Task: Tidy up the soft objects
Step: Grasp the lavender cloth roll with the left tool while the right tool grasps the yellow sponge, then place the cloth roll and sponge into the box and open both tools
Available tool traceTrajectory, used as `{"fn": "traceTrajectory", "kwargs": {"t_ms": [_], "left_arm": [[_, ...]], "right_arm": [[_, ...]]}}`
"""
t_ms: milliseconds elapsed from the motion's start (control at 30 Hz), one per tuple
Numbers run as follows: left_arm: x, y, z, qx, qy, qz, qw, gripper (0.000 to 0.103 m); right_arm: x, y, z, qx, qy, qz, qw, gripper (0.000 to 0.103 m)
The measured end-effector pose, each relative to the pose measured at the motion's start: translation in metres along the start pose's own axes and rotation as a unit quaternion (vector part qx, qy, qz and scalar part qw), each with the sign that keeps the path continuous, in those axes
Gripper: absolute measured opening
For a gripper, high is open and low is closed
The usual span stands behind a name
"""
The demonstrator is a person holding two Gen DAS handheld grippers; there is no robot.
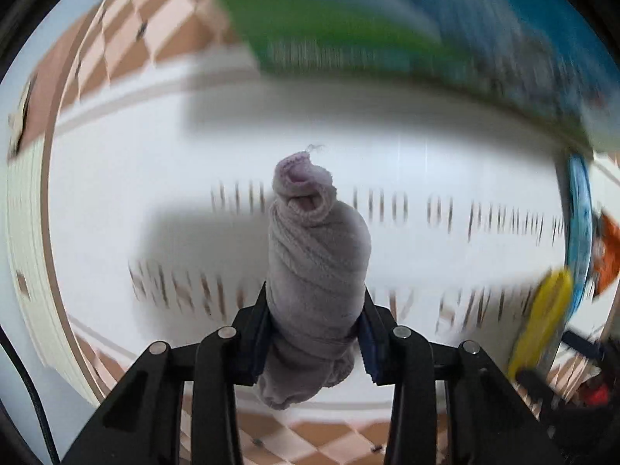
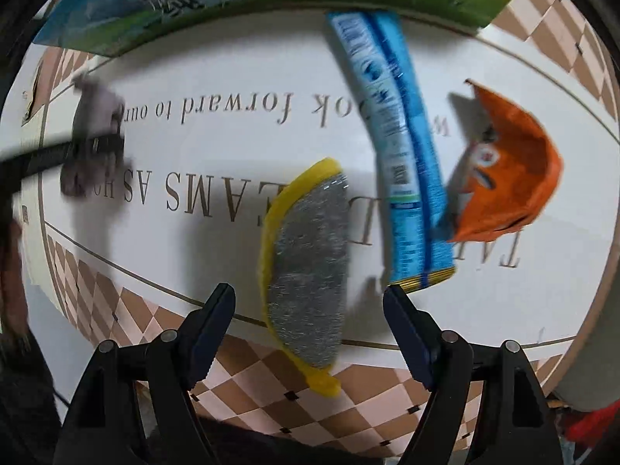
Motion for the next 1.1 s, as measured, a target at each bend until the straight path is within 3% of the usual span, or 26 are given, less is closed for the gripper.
{"fn": "traceTrajectory", "kwargs": {"t_ms": [133, 167, 200, 233, 367, 500, 633, 733, 800, 900, 967, 1100], "left_arm": [[-0.038, -0.005, 0.002, -0.012, 0.034, -0.005, 0.9993, 0.034], [-0.043, -0.006, 0.002, -0.018, 0.044, -0.006, 0.9989, 0.034], [-0.046, -0.006, 0.002, -0.02, 0.051, -0.006, 0.9985, 0.034], [-0.048, -0.006, 0.002, -0.021, 0.056, -0.005, 0.9982, 0.034], [-0.056, 0.005, 0.005, -0.039, 0.069, -0.001, 0.9968, 0.032], [-0.05, 0.062, 0.011, -0.07, 0.058, 0.045, 0.9949, 0.032], [-0.01, 0.137, 0.018, -0.101, 0.046, 0.106, 0.9881, 0.032], [0.041, 0.173, 0.028, -0.128, 0.033, 0.121, 0.9838, 0.032], [0.08, 0.18, 0.025, -0.133, 0.022, 0.115, 0.9842, 0.032], [0.131, 0.174, 0.021, -0.122, 0.012, 0.091, 0.9883, 0.032], [0.164, 0.156, 0.022, -0.117, 0.01, 0.056, 0.9915, 0.033], [0.188, 0.132, 0.026, -0.098, 0.007, 0.009, 0.9951, 0.033]], "right_arm": [[0.002, -0.02, -0.006, -0.011, -0.016, -0.006, 1.0, 0.077], [0.011, -0.022, -0.007, -0.014, -0.02, -0.006, 1.0, 0.073], [0.015, -0.025, -0.004, -0.021, -0.024, -0.007, 0.999, 0.059], [0.016, -0.029, -0.002, -0.028, -0.027, -0.008, 0.999, 0.053], [0.018, -0.029, -0.014, -0.046, -0.025, 0.007, 0.999, 0.05], [0.018, 0.011, -0.026, -0.02, -0.019, 0.036, 0.999, 0.049], [0.033, 0.09, -0.04, 0.04, -0.015, 0.091, 0.995, 0.049], [0.057, 0.146, -0.048, 0.079, -0.015, 0.13, 0.988, 0.049], [0.082, 0.175, -0.046, 0.1, -0.014, 0.147, 0.984, 0.049], [0.123, 0.186, -0.07, 0.116, -0.014, 0.172, 0.978, 0.049], [0.159, 0.182, -0.077, 0.127, -0.023, 0.172, 0.977, 0.049], [0.206, 0.151, -0.089, 0.144, -0.04, 0.149, 0.978, 0.049]]}}
Point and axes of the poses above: each gripper's, at about its wrist camera, not at the fingertips, and y roughly against the way its jaws point, z to its right, x to its top, the point moved 8 cm from there along -y, roughly the way its jaws point, and after that the axes turned 8 degrees about z, right-handed, at the moved point
